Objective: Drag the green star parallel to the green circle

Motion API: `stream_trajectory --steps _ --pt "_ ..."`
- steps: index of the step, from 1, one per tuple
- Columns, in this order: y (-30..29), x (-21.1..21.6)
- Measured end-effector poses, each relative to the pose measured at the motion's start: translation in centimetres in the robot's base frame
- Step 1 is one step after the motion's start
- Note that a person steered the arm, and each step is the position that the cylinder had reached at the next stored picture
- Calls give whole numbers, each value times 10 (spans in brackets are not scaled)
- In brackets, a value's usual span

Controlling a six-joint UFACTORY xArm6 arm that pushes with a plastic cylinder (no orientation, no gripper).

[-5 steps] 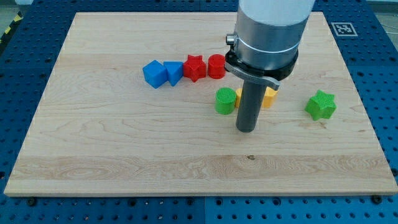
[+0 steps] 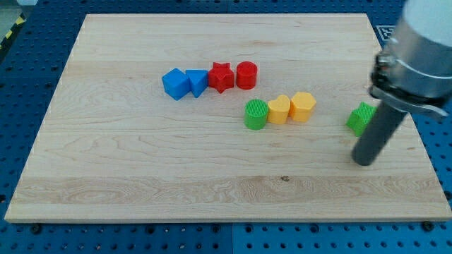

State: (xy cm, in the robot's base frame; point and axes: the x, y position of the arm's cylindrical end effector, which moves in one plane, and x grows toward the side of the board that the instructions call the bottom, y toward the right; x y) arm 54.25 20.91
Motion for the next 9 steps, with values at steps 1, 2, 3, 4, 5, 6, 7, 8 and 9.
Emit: stream_trajectory --steps 1,2,3,4,5,6,7,8,9 --pt "49 1" --pt "64 1" --pt "64 -32" --pt "65 -56" --pt "65 -87" --pt "56 -123" --pt "50 -123" --pt "26 -105" --pt "21 -91"
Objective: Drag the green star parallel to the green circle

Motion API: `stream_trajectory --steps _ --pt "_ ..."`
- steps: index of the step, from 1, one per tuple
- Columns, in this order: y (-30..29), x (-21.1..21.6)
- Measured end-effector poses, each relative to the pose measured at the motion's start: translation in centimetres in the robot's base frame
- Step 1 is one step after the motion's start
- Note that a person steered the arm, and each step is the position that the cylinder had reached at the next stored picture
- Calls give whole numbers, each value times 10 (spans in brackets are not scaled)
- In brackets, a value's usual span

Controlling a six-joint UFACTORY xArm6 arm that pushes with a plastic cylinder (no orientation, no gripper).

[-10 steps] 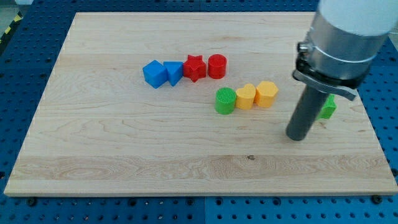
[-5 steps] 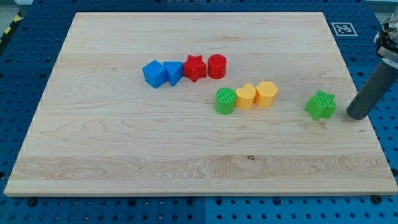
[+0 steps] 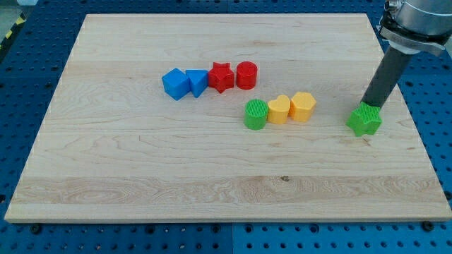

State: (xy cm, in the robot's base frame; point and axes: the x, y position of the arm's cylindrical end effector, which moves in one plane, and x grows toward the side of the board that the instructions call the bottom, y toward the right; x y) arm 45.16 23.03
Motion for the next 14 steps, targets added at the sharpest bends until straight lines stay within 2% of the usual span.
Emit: stream_trajectory --steps 4,6,9,10,11,13,14 --pt "-1 49" --pt "-38 52" --pt "-46 93" --pt "-72 86" --pt "-72 86" --pt "-66 59" --pt "-92 59"
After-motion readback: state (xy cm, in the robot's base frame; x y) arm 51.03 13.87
